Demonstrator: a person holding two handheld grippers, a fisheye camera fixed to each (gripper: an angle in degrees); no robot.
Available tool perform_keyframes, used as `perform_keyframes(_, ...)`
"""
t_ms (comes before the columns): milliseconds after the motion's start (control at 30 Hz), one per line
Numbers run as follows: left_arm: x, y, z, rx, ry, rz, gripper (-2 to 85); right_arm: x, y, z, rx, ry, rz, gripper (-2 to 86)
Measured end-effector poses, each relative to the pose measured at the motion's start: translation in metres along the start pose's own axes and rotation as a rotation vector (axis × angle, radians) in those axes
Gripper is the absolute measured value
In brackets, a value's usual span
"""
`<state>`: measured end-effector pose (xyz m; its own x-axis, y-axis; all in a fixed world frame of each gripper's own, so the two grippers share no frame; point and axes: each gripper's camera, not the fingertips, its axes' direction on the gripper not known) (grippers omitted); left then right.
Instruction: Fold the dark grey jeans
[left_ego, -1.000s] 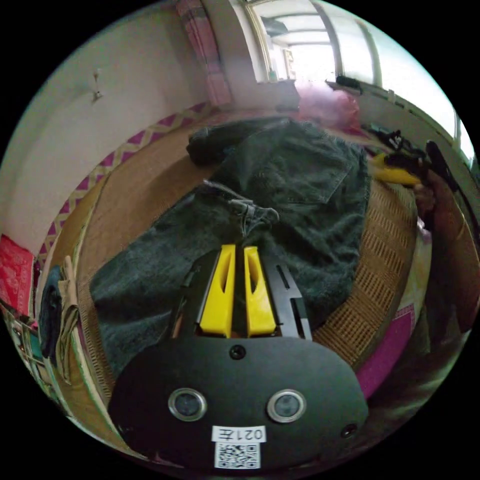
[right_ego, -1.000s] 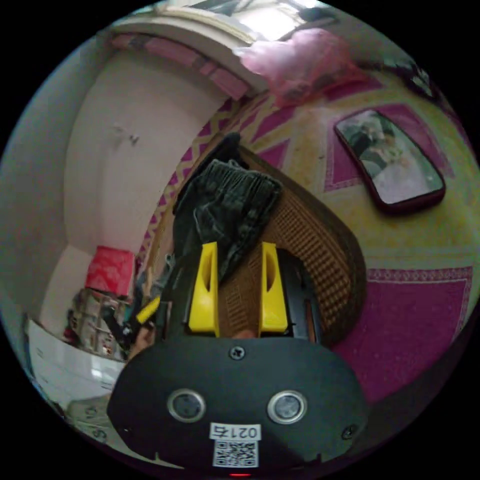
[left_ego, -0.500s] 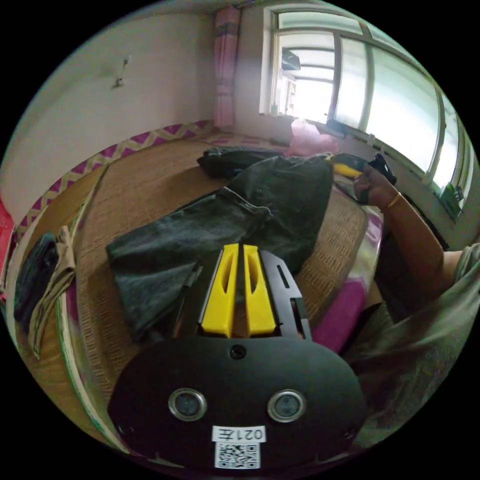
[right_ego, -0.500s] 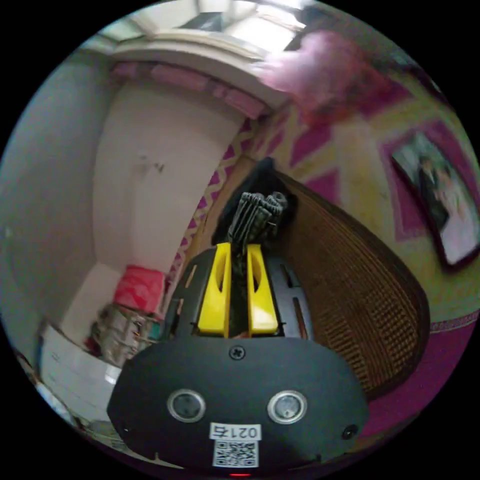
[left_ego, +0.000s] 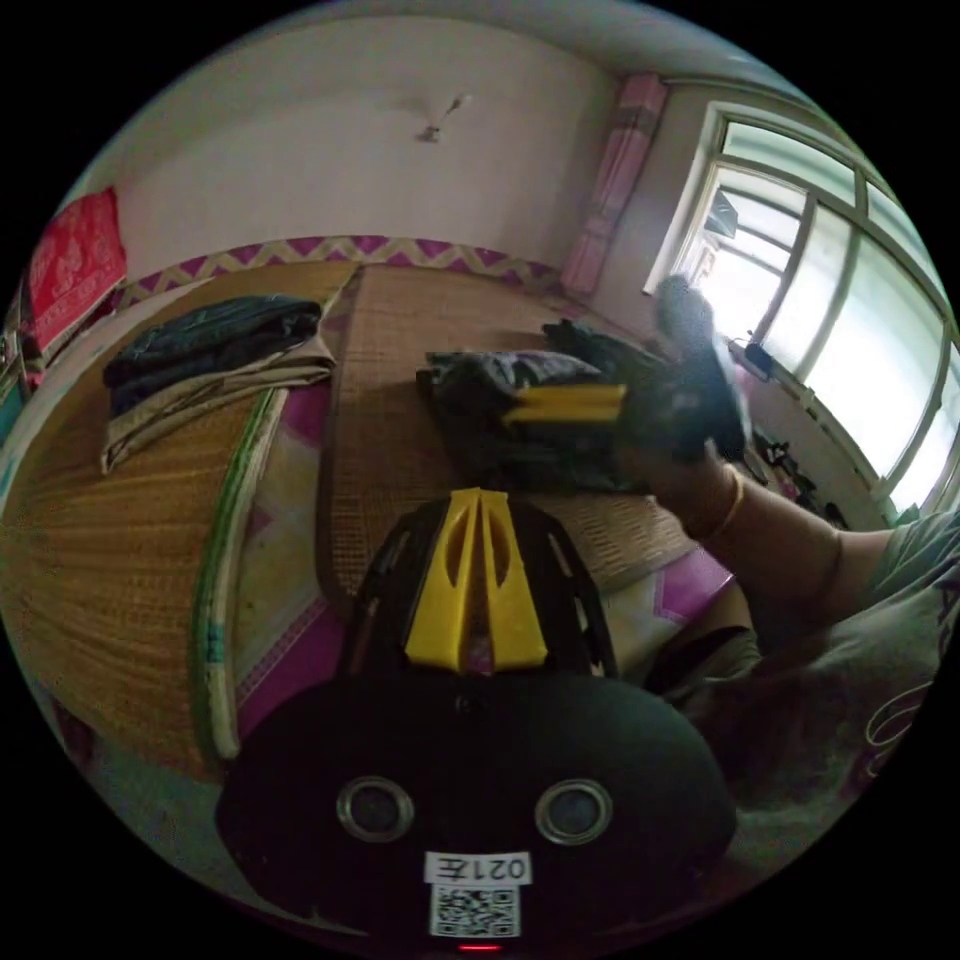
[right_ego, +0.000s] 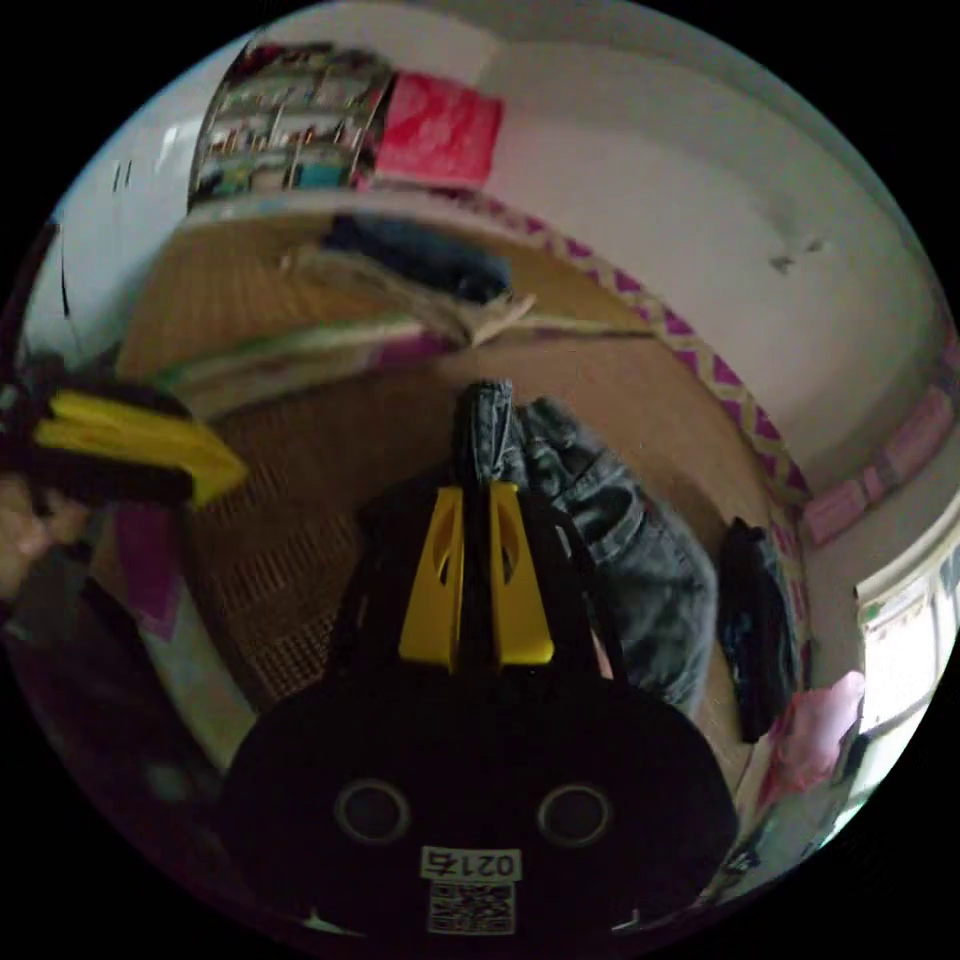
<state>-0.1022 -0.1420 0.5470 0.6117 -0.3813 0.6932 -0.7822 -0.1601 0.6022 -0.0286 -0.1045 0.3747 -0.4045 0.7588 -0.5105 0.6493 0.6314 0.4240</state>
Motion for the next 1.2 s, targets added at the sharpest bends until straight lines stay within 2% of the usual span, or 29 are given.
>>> perform_keyframes(33, -0.009, -0.005, -0.008, -0.009, -0.010, -0.001, -1.0, -0.017, -0.002, 0.026, -0.038, 0.009, -0.020, 4.5)
perform_keyframes(200, -0.044, -0.038, -0.039, 0.003, 0.027, -0.013, -0.9, -0.038, -0.020, 0.027, 0.032, 0.097, -0.010, 4.7)
perform_keyframes(267, -0.057, -0.068, -0.050, 0.041, 0.060, -0.033, -0.7, -0.054, -0.026, 0.050, -0.029, 0.097, -0.100, 5.1)
perform_keyframes(333, -0.065, -0.093, -0.058, 0.075, 0.068, -0.038, -0.3, -0.059, -0.026, 0.054, 0.001, 0.114, -0.141, 5.6)
perform_keyframes(400, -0.074, -0.121, -0.065, 0.088, 0.081, -0.051, 0.6, -0.052, -0.027, 0.050, 0.006, -0.017, -0.154, 6.0)
perform_keyframes(433, -0.079, -0.140, -0.069, 0.093, 0.104, -0.053, 1.7, -0.041, -0.025, 0.044, 0.016, -0.144, -0.146, 6.7)
perform_keyframes(500, -0.089, -0.167, -0.075, 0.087, 0.111, -0.053, 3.7, -0.008, -0.019, 0.034, 0.040, -0.274, -0.071, 6.7)
perform_keyframes(533, -0.097, -0.184, -0.080, 0.081, 0.093, -0.054, 5.0, 0.025, -0.010, 0.029, 0.070, -0.293, 0.048, 7.2)
perform_keyframes(633, -0.130, -0.223, -0.088, 0.031, 0.057, -0.107, 8.6, 0.128, 0.023, 0.034, 0.091, -0.201, 0.414, 10.0)
perform_keyframes(700, -0.160, -0.242, -0.084, -0.060, 0.153, -0.187, 12.7, 0.189, 0.046, 0.053, 0.038, -0.164, 0.589, 11.6)
perform_keyframes(767, -0.193, -0.256, -0.077, -0.171, 0.335, -0.282, 15.6, 0.255, 0.076, 0.097, -0.059, -0.333, 0.762, 13.0)
perform_keyframes(867, -0.217, -0.267, -0.078, -0.264, 0.416, -0.350, 16.2, 0.297, 0.106, 0.153, -0.099, -0.663, 0.907, 13.7)
perform_keyframes(933, -0.227, -0.274, -0.087, -0.266, 0.412, -0.368, 15.0, 0.307, 0.115, 0.179, -0.107, -0.764, 0.949, 13.5)
perform_keyframes(1100, -0.237, -0.302, -0.110, -0.289, 0.425, -0.376, 10.0, 0.316, 0.110, 0.219, -0.062, -0.911, 0.967, 10.1)
perform_keyframes(1200, -0.251, -0.310, -0.132, -0.256, 0.459, -0.452, 7.5, 0.317, 0.109, 0.229, -0.046, -0.912, 0.980, 8.0)
